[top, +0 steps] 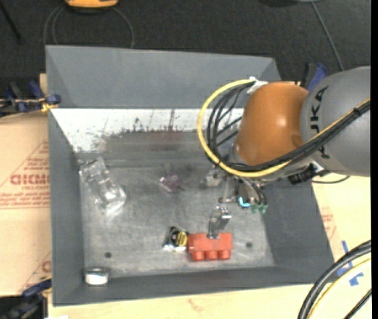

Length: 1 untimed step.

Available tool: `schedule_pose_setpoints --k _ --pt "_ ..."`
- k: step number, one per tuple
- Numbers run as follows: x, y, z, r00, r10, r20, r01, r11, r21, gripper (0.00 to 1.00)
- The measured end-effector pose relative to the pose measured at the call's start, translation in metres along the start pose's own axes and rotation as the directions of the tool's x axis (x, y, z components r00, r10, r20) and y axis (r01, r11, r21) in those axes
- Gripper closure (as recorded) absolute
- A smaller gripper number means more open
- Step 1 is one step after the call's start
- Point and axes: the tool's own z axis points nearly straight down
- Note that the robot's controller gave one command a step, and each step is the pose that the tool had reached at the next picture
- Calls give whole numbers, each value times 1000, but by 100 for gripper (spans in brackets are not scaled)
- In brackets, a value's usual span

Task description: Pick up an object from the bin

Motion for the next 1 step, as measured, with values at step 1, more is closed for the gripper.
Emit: schedule_pose_setpoints --k 1 --pt "20 0 95 997 -74 14 74 997 1 0"
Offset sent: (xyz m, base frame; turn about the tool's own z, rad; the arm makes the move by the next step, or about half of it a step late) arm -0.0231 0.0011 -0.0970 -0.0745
